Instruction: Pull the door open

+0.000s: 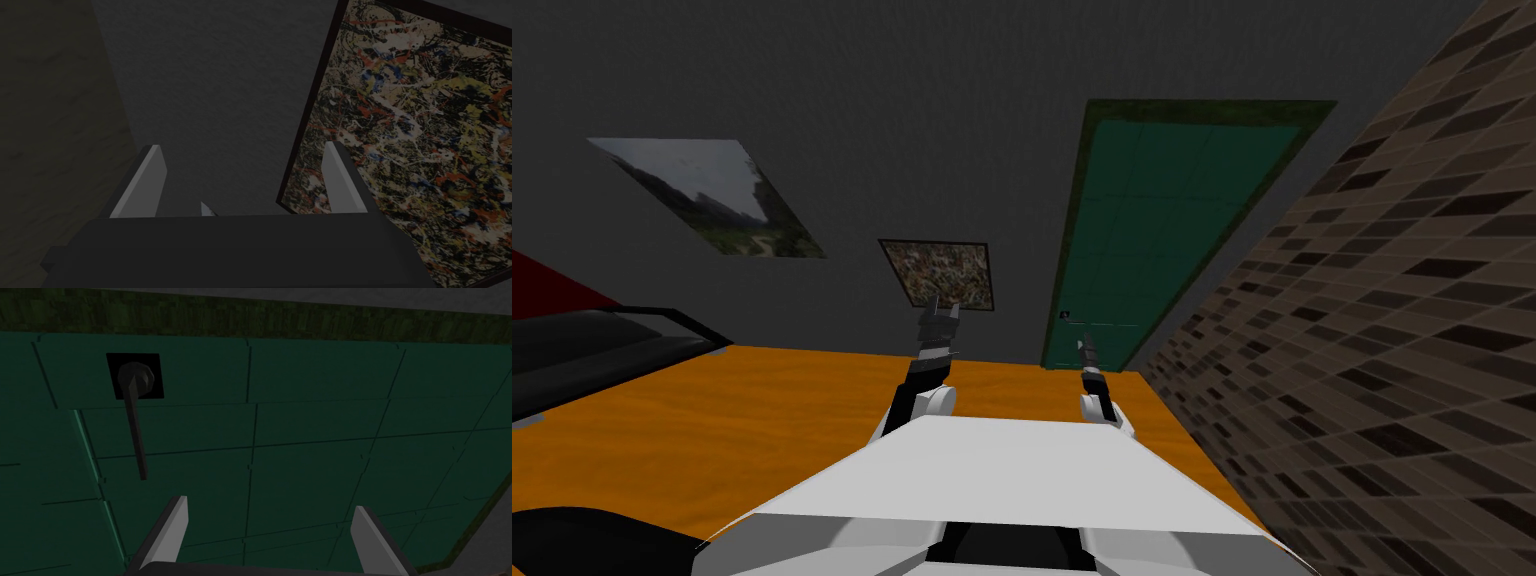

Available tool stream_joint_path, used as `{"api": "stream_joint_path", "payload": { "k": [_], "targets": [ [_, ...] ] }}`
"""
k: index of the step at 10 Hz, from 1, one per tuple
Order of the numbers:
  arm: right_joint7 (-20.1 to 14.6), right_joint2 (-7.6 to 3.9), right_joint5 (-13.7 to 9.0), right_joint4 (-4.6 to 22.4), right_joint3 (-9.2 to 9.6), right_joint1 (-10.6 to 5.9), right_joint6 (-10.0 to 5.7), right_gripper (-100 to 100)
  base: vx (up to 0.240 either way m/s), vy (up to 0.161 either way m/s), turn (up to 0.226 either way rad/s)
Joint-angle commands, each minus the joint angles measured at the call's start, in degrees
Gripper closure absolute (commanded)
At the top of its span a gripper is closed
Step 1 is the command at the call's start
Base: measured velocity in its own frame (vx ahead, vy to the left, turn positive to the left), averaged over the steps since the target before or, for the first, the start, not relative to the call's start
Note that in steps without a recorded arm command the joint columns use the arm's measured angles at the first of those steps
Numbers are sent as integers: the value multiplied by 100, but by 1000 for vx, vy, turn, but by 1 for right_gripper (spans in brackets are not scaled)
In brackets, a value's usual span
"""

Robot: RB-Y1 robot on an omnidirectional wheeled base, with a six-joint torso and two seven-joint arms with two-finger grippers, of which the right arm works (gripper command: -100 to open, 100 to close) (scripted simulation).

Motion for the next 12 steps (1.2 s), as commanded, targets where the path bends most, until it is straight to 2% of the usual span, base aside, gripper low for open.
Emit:
{"api": "stream_joint_path", "payload": {
  "k": [1, 3, 4, 6, 7, 12],
  "targets": [
    [-3, -11, -5, 199, -10, -59, -44, -100, 27, -43, 41],
    [0, -32, -20, 582, -41, -225, -101, -100, 42, -59, 126],
    [0, -32, -20, 654, -41, -225, -101, -100, 40, -73, 38],
    [2, -51, -33, 1012, -70, -381, -155, -100, 37, -68, 97],
    [2, -51, -33, 1081, -70, -381, -155, -100, 32, -55, 57],
    [7, -91, -63, 2007, -133, -720, -272, -100, 40, -75, 100]
  ]
}}
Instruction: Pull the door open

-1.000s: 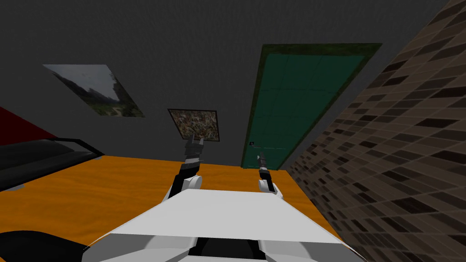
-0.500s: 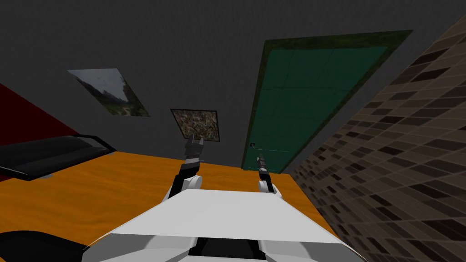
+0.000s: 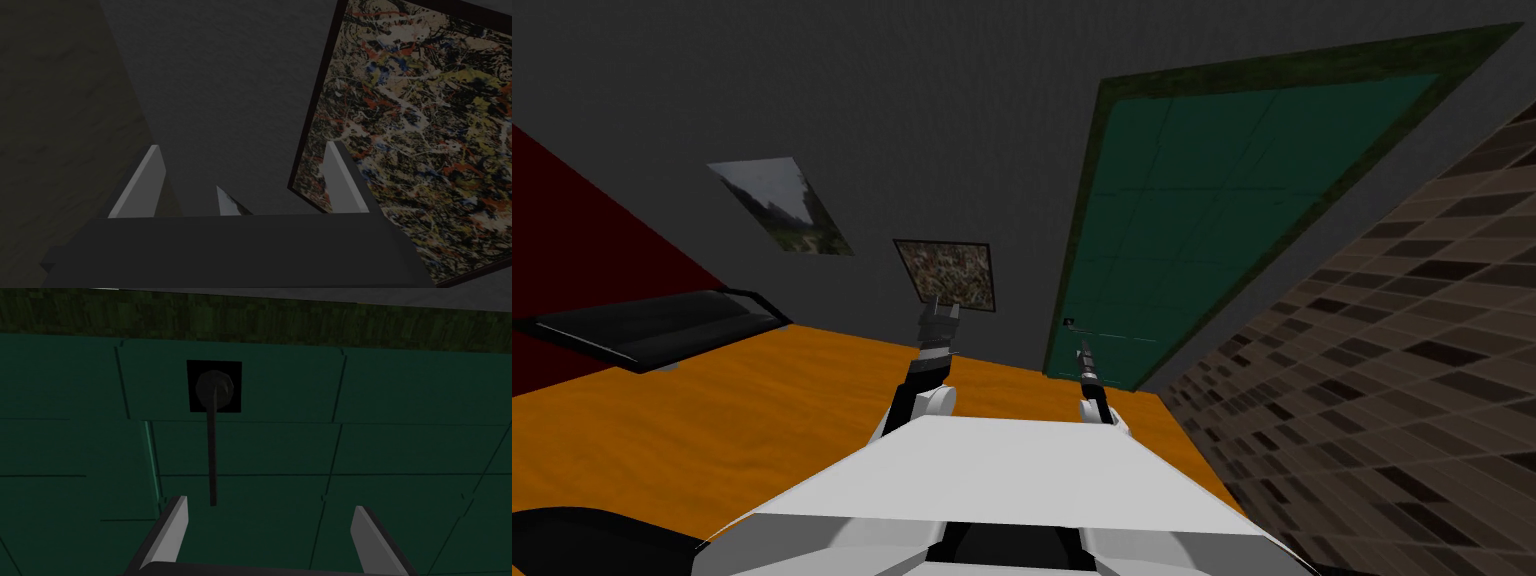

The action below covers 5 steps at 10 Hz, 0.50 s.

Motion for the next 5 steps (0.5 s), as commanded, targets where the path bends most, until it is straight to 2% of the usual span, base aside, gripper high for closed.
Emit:
{"api": "stream_joint_path", "payload": {
  "k": [1, 5],
  "targets": [
    [9, 0, -6, 184, -14, -49, 8, -100, 50, -86, 89],
    [12, -24, -25, 793, -55, -272, -69, -100, 39, -75, 101]
  ]
}}
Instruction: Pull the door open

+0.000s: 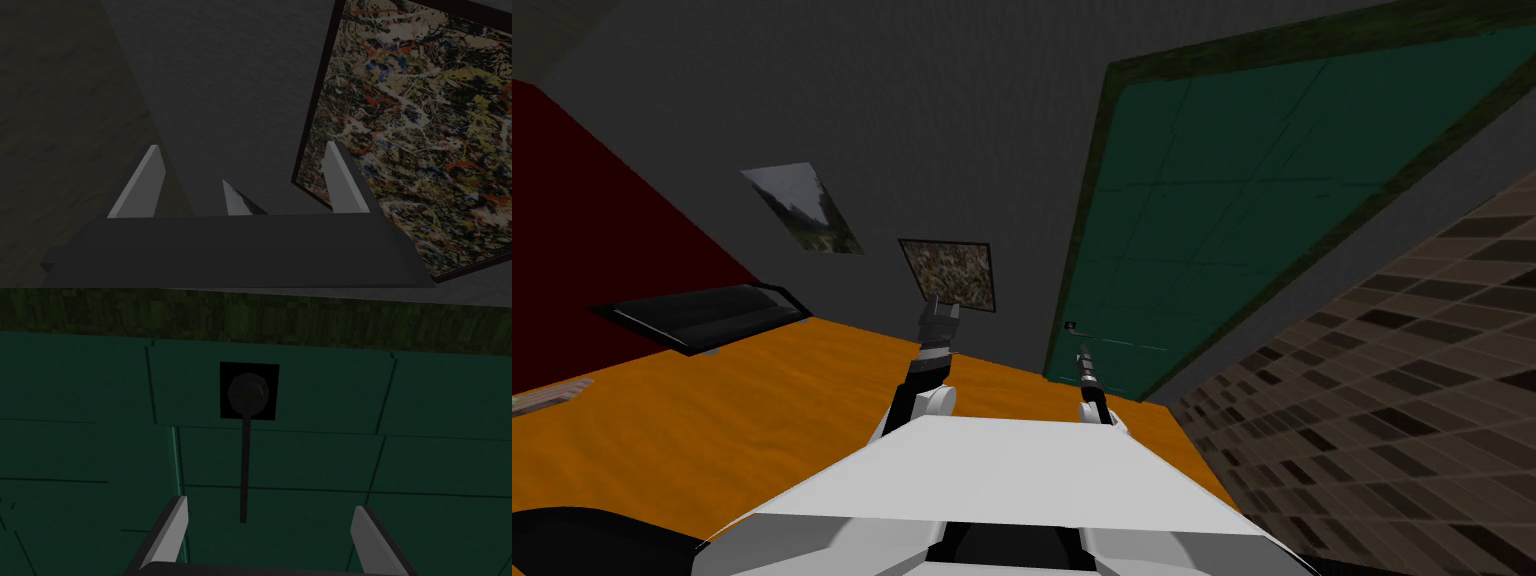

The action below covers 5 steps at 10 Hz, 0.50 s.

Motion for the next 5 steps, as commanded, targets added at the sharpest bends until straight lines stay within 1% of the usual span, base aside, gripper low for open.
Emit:
{"api": "stream_joint_path", "payload": {
  "k": [1, 2, 3, 4, 5],
  "targets": [
    [12, 1, -5, 164, -12, -53, -17, -100, 33, -66, 48],
    [12, -5, -10, 315, -22, -108, -36, -100, 33, -64, 88],
    [5, -7, -6, 218, -15, -70, -20, -100, 14, -32, 23],
    [-113, -139, -45, 270, -58, 13, -92, -100, 114, 32, 142],
    [-113, -139, -45, 337, -58, 13, -92, -100, 156, 18, 88]
  ]
}}
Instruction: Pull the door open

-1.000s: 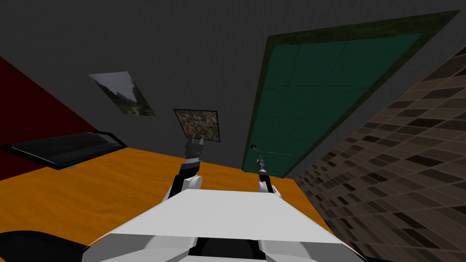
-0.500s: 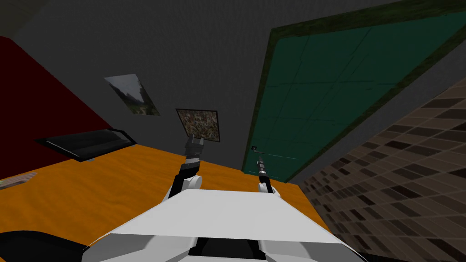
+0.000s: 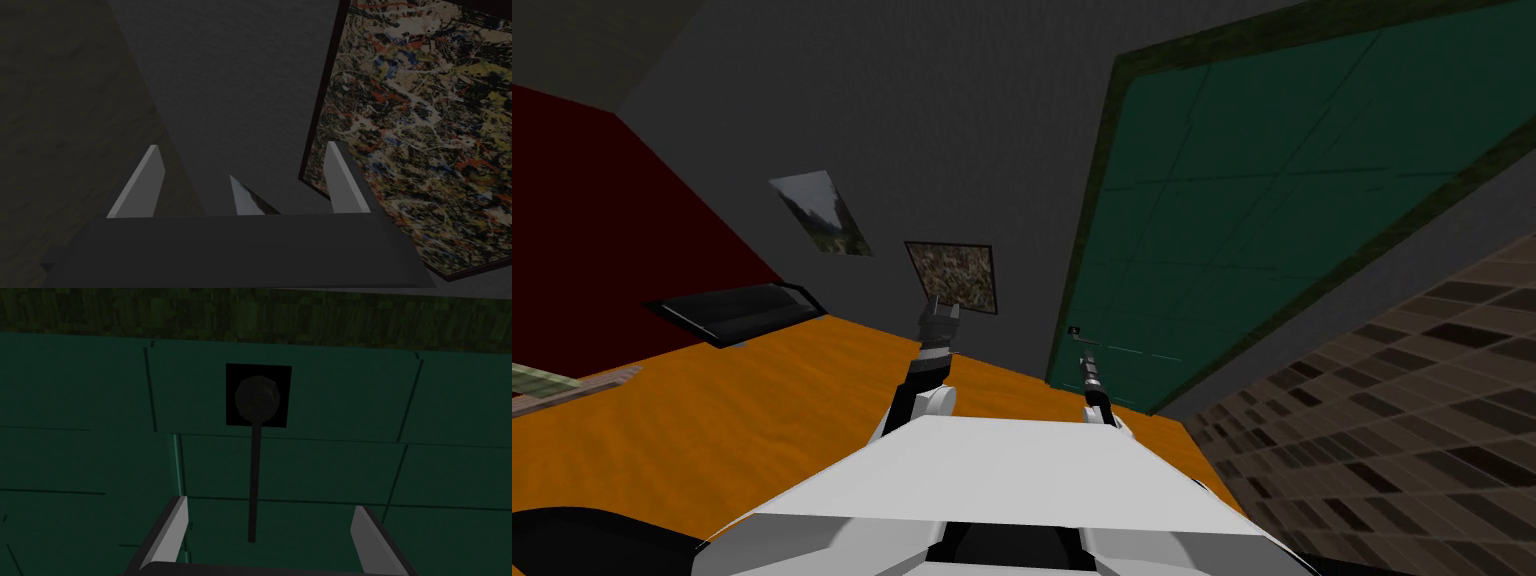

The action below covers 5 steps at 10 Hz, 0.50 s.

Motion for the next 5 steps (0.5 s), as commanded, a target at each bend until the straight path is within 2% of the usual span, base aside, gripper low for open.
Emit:
{"api": "stream_joint_path", "payload": {
  "k": [1, 3, 4, 5],
  "targets": [
    [-127, -139, -39, -47, -42, 125, -20, -100, 206, 16, 144],
    [-295, -325, -93, 9, -103, 246, -116, -100, 229, 15, 148],
    [-295, -325, -93, 9, -103, 246, -116, -100, 131, -4, 47],
    [-295, -325, -93, 9, -103, 246, -116, -100, 33, 4, -17]
  ]
}}
